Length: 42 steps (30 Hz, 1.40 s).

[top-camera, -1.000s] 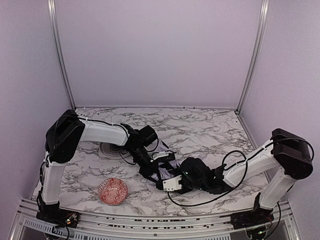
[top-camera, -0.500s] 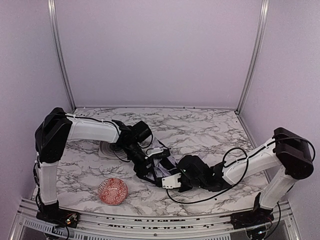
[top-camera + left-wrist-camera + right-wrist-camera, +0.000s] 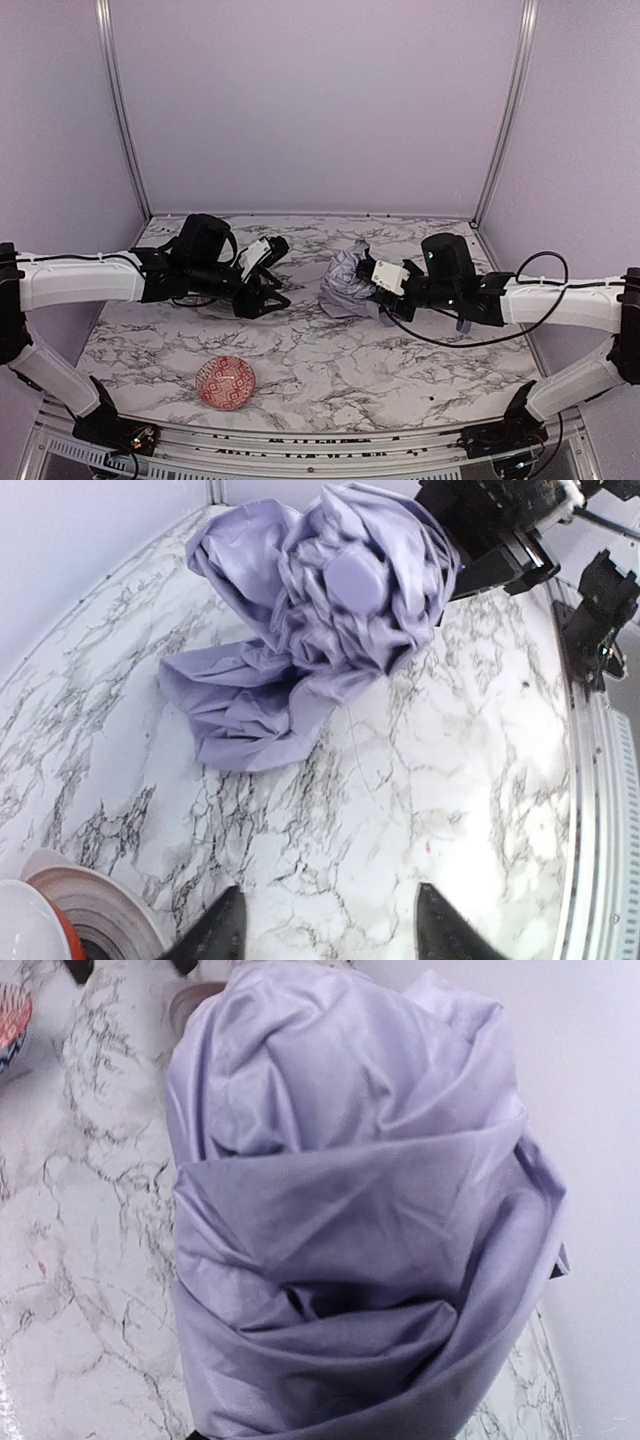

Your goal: Put away the umbrella

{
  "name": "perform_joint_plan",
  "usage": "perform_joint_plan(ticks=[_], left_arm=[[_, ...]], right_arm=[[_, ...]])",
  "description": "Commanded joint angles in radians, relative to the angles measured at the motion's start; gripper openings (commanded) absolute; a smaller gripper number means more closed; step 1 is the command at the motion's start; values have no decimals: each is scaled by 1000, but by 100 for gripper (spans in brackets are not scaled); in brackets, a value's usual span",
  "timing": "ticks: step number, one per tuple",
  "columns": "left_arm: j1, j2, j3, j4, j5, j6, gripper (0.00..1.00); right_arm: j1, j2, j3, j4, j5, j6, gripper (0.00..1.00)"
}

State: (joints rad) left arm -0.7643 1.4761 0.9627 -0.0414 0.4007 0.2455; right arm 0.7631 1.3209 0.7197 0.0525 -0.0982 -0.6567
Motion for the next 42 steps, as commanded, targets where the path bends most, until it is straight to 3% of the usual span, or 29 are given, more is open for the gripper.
perform_joint_plan(ticks=[1,3,6,12,16,22,25,28,33,34,40,41,42], left_arm=[[-78,-12,-78,306,-24,-57,42],[-153,16,-60,323,-78,-31,34],[-222,86,-36,434,-56,-55,33],[-232,210,-84,878,-131,-167,67],[-230,269,-72,983,-195,-146,71],[-231,333,-68,1032,-19,-103,79],[-246,367,-55,1035,49,-94,73],[-253,391,-43,1035,60,-100,61],[-254,385,-60,1043,61,-116,4],[-254,378,-73,1044,58,-122,0],[-253,326,-171,1049,78,-130,0],[-254,320,-180,1049,90,-127,5],[-253,313,-186,1049,104,-117,28]], right_arm=[[-64,-76,135,18,-220,122,0],[-79,-82,187,-6,-246,162,0],[-89,-80,275,-42,-297,218,0],[-91,-92,349,-65,-378,272,0],[-91,-110,367,-72,-444,282,0],[-91,-126,382,-88,-509,274,0],[-90,-124,389,-95,-500,272,0],[-91,-123,389,-90,-496,279,0],[-95,-114,384,-100,-463,291,0],[-99,-114,379,-104,-447,291,0],[-134,-116,336,-90,-431,300,0],[-134,-117,333,-87,-436,292,0],[-134,-117,334,-87,-448,281,0]])
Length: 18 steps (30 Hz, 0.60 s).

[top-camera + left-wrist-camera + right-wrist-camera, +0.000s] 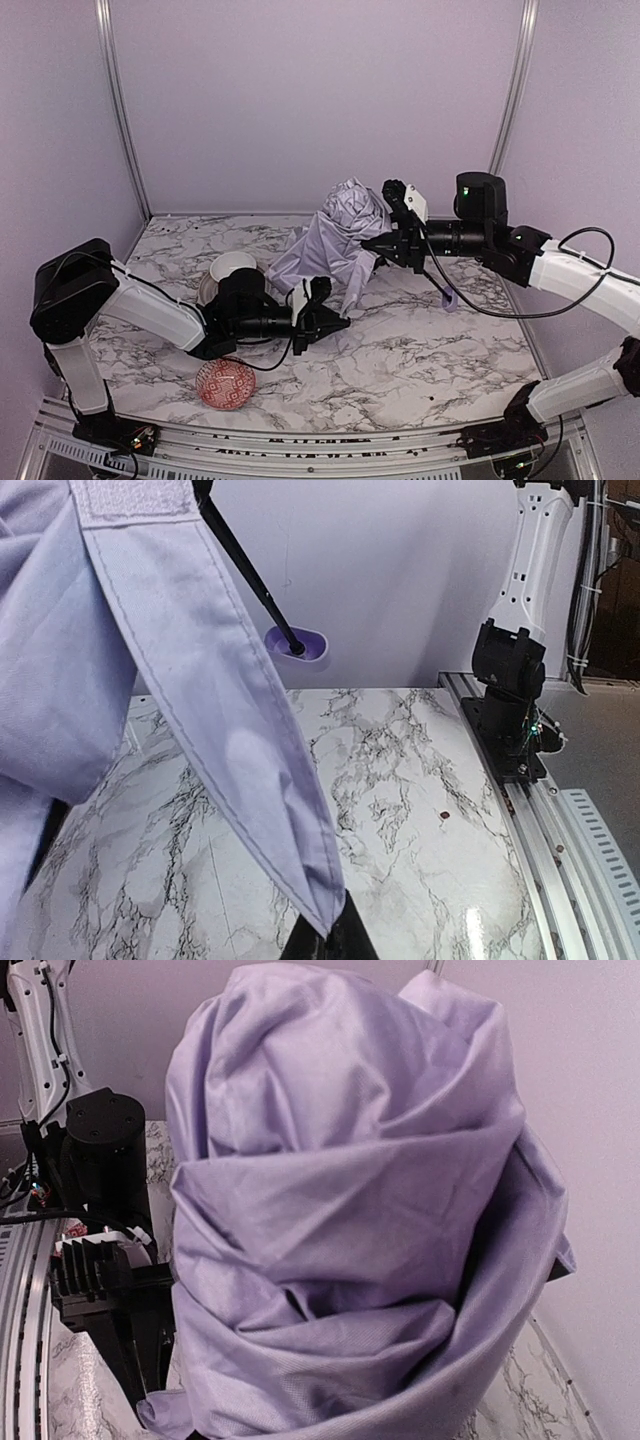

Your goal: Put away the umbrella

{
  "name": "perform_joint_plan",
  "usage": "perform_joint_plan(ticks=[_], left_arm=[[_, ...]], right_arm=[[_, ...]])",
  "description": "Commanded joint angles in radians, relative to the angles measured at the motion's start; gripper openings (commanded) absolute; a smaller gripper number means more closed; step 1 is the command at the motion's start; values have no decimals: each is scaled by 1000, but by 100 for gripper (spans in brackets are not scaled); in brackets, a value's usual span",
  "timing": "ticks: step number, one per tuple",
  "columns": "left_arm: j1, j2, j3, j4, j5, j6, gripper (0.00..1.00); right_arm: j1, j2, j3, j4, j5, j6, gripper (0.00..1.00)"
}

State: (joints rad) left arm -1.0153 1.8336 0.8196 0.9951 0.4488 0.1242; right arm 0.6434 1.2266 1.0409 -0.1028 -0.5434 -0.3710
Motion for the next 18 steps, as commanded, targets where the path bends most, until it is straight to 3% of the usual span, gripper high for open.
perform_joint_plan(ticks=[1,3,7,10,13,18], left_arm=[[-2,-49,-46,13,70,10,49],[-2,-52,-43,10,73,30,73],[27,-59,-26,7,38,42,88],[45,-45,20,4,74,26,88],[46,-15,77,-1,144,10,81],[45,36,121,-4,125,-7,82]], right_arm=[[-14,-23,11,68,-19,-23,0],[-15,-31,9,62,-91,-73,0],[-15,-64,14,47,-238,-153,0],[-14,-70,34,40,-282,-170,0],[-15,-62,44,49,-261,-169,0],[-14,-53,58,52,-264,-166,0]])
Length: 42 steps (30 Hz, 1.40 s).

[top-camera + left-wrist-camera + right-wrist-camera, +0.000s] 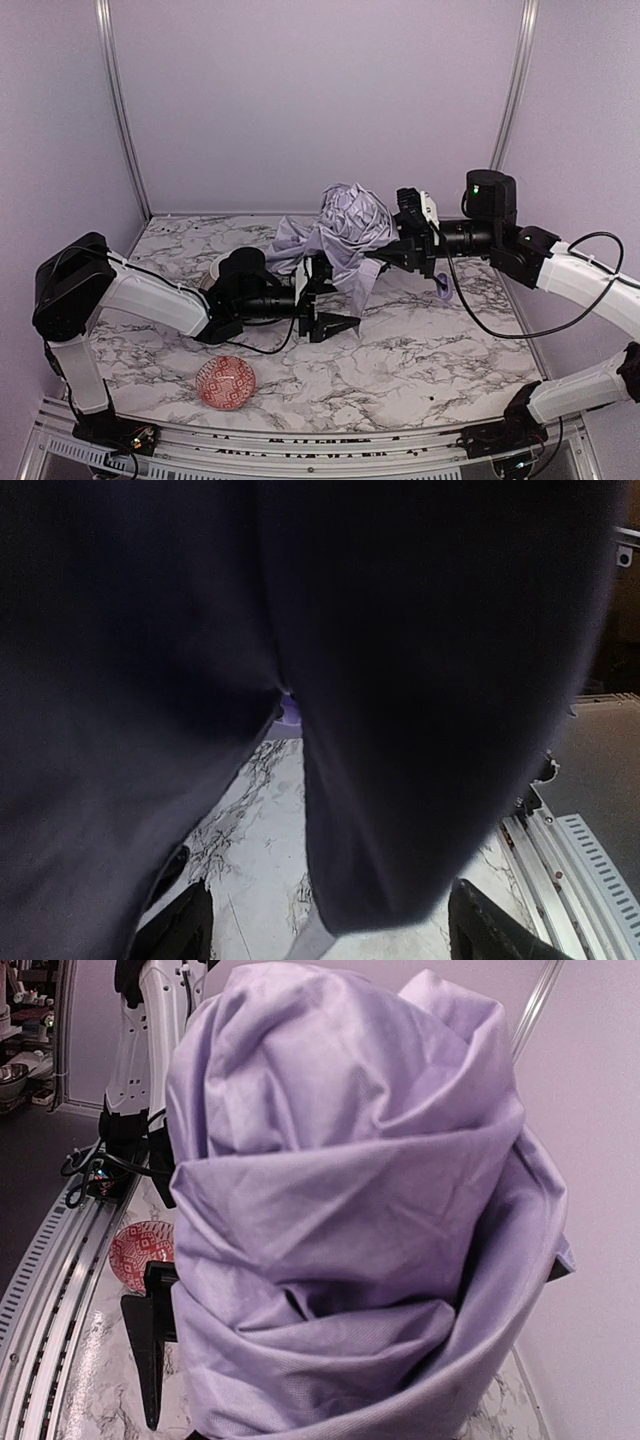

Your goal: Put away the umbrella

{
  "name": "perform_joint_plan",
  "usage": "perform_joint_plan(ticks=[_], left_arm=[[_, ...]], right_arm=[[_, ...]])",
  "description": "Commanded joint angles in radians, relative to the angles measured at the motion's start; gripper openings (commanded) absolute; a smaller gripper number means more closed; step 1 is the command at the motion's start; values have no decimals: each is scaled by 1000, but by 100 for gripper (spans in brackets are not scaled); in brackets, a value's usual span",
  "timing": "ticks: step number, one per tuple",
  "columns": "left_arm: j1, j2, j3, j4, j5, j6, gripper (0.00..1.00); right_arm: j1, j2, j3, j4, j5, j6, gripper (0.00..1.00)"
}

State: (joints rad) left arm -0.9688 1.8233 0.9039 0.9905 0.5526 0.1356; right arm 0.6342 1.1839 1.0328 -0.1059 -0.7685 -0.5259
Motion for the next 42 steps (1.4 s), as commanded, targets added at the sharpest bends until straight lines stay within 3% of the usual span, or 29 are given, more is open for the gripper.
perform_joint_plan(ticks=[1,3,5,11,12,13,18,21,27,33,36,40,42], left_arm=[[-1,51,40,0,17,-15,83],[-2,58,49,0,20,-9,83],[-2,69,57,-4,36,-8,75],[-7,74,40,-6,98,-39,12],[-8,65,26,-6,96,-49,3],[-7,55,6,-7,89,-58,0],[-3,24,-97,-12,62,-150,0],[2,27,-119,-36,66,-215,0],[43,73,-101,-165,66,-282,0],[76,123,-62,-366,13,-267,0],[84,143,-37,-441,-3,-258,0],[90,145,-36,-456,-1,-251,0],[91,141,-34,-457,1,-243,0]], right_arm=[[-5,-10,67,56,-40,-11,0],[-5,-10,68,55,-41,-10,0],[-5,-9,67,55,-28,-7,0],[-8,5,70,47,94,44,0],[-9,10,69,40,145,65,0],[-12,15,69,31,200,94,0],[-17,86,79,-84,559,183,3],[-20,185,111,-166,690,263,5],[-39,400,137,-181,701,371,11],[-68,564,162,-155,649,388,37],[-78,590,174,-183,602,363,56],[-132,557,162,-204,476,359,94],[-148,525,154,-223,455,353,100]])
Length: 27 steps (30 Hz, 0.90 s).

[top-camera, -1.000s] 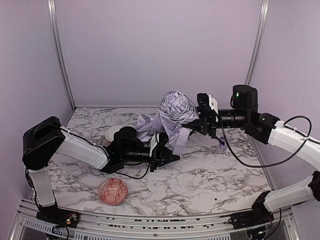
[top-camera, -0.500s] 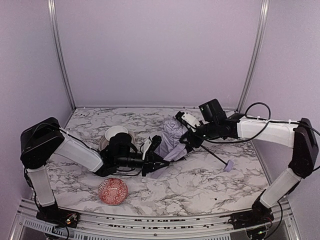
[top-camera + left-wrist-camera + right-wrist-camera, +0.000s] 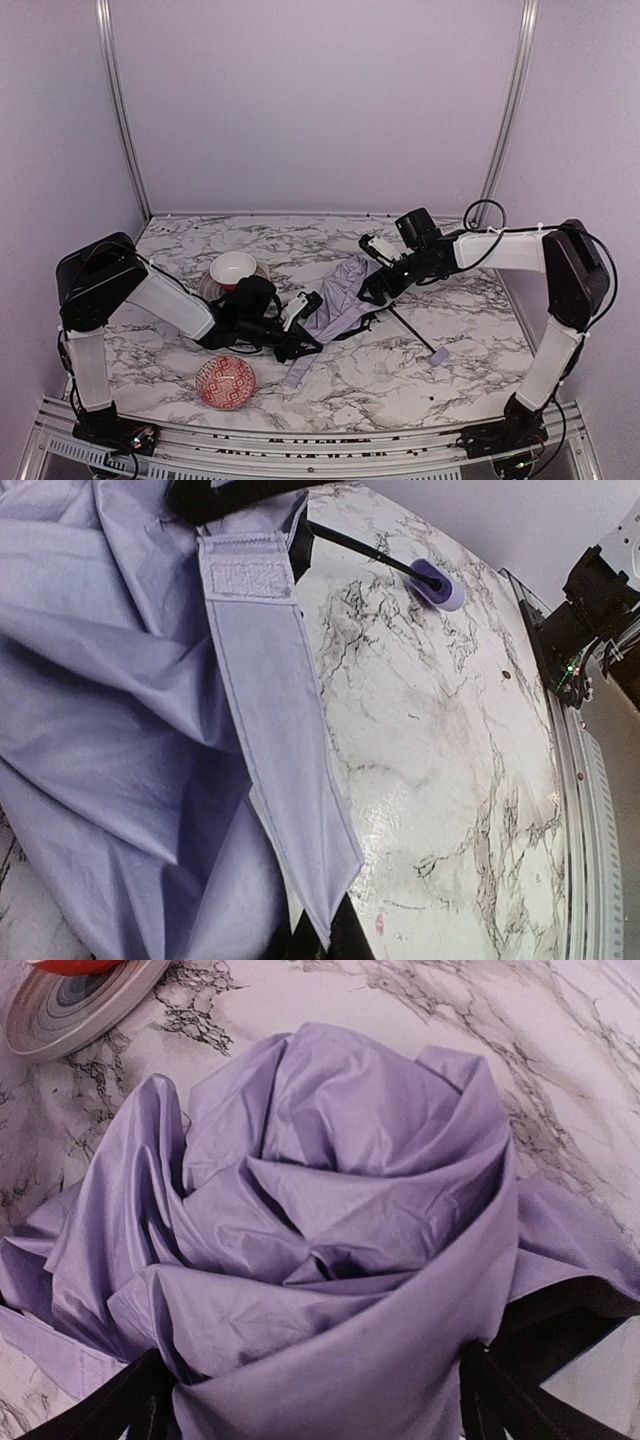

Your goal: Put away the umbrella

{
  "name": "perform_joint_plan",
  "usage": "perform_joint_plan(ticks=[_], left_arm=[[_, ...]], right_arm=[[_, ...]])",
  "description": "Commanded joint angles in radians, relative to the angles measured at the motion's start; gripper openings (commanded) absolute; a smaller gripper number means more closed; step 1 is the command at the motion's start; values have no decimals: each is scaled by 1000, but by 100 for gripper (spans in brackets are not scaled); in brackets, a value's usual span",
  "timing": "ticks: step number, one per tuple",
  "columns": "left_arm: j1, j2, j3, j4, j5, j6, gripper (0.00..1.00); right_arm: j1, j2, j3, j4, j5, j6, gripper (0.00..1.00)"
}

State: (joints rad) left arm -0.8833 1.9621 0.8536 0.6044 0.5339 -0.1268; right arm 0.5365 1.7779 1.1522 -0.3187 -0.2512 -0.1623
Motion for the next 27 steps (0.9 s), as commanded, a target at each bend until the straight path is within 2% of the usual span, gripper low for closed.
perform_joint_plan(ticks=[1,5,12,20,23,27], left_arm=[[8,1,18,-72,24,24,0],[9,-17,21,-74,34,37,0],[9,-47,28,-80,43,53,0],[11,-106,30,-134,51,90,0],[10,-140,28,-173,47,117,0],[11,-178,26,-240,31,149,0]], right_arm=[[-53,-87,28,-23,-57,-18,100],[-53,-155,-12,-78,-17,-1,98],[-34,-261,-139,-175,97,151,84],[26,-202,-250,-149,175,180,81],[26,-145,-247,-94,200,179,68],[24,-93,-227,-63,221,170,41]])
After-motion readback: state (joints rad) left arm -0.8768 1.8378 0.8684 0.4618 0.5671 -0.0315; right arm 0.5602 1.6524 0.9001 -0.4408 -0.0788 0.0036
